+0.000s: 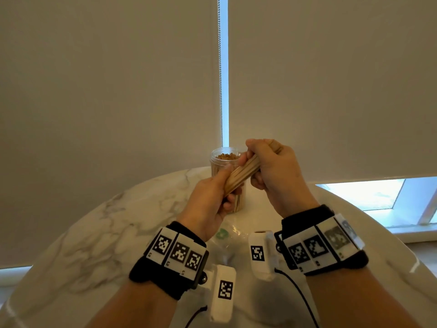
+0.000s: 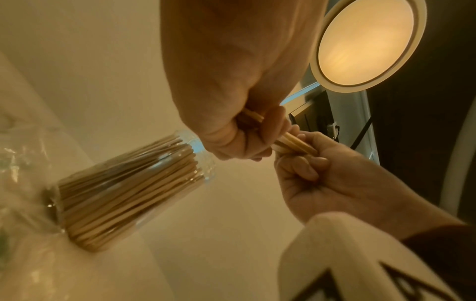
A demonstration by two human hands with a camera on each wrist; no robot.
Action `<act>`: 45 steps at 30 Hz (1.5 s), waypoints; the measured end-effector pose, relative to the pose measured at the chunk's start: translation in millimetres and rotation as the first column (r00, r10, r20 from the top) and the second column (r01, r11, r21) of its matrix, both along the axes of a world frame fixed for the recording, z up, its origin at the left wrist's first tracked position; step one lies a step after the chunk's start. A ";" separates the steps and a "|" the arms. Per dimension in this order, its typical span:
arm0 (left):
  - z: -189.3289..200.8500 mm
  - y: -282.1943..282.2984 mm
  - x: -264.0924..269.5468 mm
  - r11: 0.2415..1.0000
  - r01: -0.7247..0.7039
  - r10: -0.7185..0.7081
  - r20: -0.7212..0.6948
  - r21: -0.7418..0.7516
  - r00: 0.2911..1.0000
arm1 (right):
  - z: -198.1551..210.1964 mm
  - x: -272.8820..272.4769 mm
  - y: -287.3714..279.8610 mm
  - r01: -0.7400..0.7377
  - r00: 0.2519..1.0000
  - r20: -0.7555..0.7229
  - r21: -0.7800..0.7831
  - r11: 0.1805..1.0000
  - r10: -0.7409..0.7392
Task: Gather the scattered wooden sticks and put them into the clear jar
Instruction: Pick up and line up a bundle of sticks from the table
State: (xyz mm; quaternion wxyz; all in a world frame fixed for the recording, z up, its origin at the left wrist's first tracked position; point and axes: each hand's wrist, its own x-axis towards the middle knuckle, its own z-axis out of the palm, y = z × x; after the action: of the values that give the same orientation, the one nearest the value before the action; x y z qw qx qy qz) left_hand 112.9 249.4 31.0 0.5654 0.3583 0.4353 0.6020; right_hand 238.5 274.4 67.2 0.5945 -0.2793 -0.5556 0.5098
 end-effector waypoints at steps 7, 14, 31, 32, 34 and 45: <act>-1.0 9.9 -28.5 0.978 -0.205 0.197 -0.201 -0.022 0.960 | 16.3 16.6 19.5 0.217 0.974 -0.069 0.021 0.976 -0.215; 18.6 71.6 -46.9 0.987 -0.153 0.146 -0.656 0.047 0.740 | 67.2 -2.5 89.1 0.271 0.961 0.032 0.114 0.956 -0.276; -23.7 123.5 -40.8 0.993 -0.001 0.075 -0.643 0.116 0.762 | 60.2 -28.1 135.3 -0.093 0.730 0.683 0.062 0.994 0.026; -23.8 124.1 -41.5 0.994 0.007 0.067 -0.645 0.110 0.761 | 63.1 -27.5 135.4 -0.107 0.706 0.707 0.045 0.993 0.044; -24.6 125.8 -43.0 0.994 0.007 0.067 -0.649 0.111 0.757 | 66.5 -26.0 137.6 -0.101 0.622 0.782 0.042 0.994 0.031; -29.6 131.8 -45.6 0.992 -0.002 0.081 -0.633 0.124 0.770 | 74.0 -28.2 144.4 -0.049 0.476 0.879 0.009 0.999 0.015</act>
State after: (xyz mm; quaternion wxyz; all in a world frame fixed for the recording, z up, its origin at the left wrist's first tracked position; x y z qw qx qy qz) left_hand 67.3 381.1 1.4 0.3495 0.5632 0.5732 0.4817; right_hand 210.3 418.8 141.2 0.2216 -0.4803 -0.7950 0.2971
